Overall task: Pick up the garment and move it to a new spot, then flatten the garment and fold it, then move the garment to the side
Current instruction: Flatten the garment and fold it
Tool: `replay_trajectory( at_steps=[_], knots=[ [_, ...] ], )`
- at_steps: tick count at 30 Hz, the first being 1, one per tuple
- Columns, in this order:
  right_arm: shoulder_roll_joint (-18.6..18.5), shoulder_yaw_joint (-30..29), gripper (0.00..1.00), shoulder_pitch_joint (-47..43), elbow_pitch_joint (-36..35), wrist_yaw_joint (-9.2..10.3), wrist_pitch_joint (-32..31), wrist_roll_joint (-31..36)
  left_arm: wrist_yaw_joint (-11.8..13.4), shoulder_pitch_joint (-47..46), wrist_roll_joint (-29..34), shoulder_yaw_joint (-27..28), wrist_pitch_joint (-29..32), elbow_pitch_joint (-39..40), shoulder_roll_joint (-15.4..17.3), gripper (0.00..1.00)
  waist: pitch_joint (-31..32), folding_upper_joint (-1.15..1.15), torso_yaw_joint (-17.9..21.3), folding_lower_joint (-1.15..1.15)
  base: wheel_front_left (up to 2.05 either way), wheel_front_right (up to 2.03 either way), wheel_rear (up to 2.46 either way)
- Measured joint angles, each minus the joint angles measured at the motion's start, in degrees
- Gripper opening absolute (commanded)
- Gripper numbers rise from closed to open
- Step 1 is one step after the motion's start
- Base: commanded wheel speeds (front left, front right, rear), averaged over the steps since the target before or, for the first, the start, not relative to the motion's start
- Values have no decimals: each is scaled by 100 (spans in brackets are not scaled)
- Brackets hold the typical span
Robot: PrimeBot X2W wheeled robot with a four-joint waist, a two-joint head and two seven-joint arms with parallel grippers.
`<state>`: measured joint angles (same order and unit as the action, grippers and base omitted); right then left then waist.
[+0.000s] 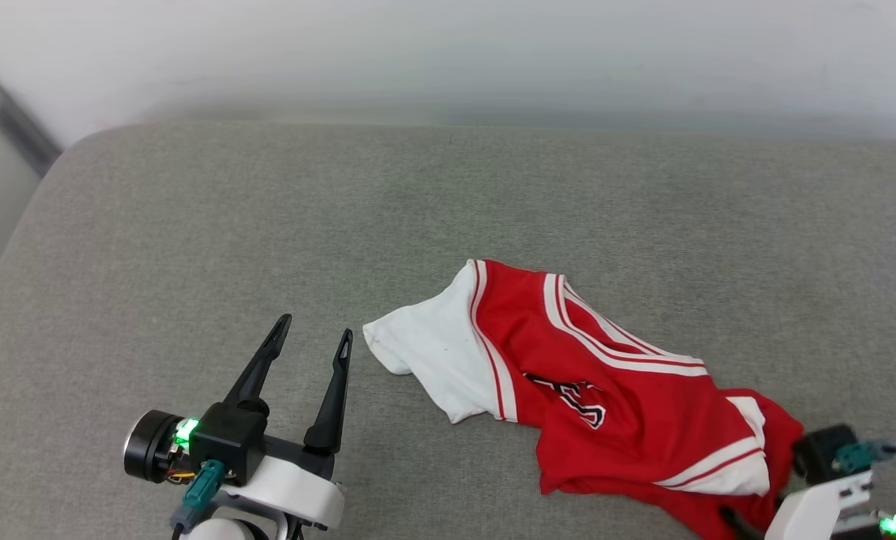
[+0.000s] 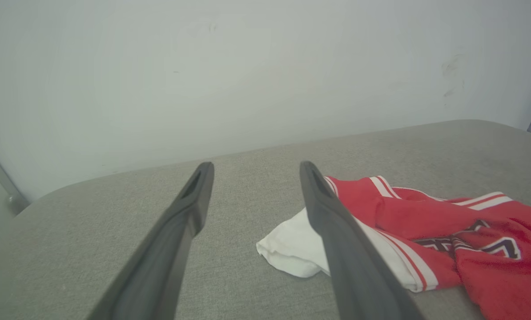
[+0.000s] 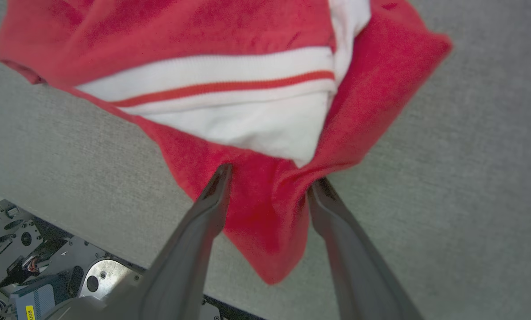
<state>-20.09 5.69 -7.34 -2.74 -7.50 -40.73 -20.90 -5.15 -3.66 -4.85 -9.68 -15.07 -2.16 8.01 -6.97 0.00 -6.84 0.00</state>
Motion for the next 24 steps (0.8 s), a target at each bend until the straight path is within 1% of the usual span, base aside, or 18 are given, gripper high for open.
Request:
replay_trajectory(
  at_steps=[2, 7, 11, 14, 19, 21, 24],
  knots=[
    [78, -52, 100, 109, -76, -1, 257, -31, -26, 9, -1, 19, 0, 13, -1, 100, 28, 0, 55, 0, 0, 0, 0],
    [59, -235, 100, 447, -423, -1, 994, -146, -51, 53, -30, 42, 0, 77, 0, 100, 79, 0, 254, 0, 0, 0, 0],
    [56, -455, 100, 671, -681, -1, 1783, -170, -93, 46, -169, 30, -1, 114, -54, 100, 79, 0, 437, 0, 0, 0, 0],
    [110, -577, 100, 802, -715, -1, 2398, -127, -154, -20, -336, -219, 62, 36, -34, 100, 55, 0, 573, 0, 0, 0, 0],
    [223, -571, 100, 918, -644, 0, 3320, 15, -220, -452, -808, -850, 816, -2, 89, 100, -44, 0, 765, 0, 0, 0, 0],
    [319, -614, 100, 976, -593, 0, 3669, 138, -221, -734, -1022, -1209, 1235, -10, 227, 100, -107, 0, 830, 0, 0, 0, 0],
    [477, -714, 100, 1081, -472, 0, 3974, 227, -225, -1344, -1532, -1813, 2063, -56, 444, 100, -228, 0, 935, 0, 0, 0, 0]
  ],
)
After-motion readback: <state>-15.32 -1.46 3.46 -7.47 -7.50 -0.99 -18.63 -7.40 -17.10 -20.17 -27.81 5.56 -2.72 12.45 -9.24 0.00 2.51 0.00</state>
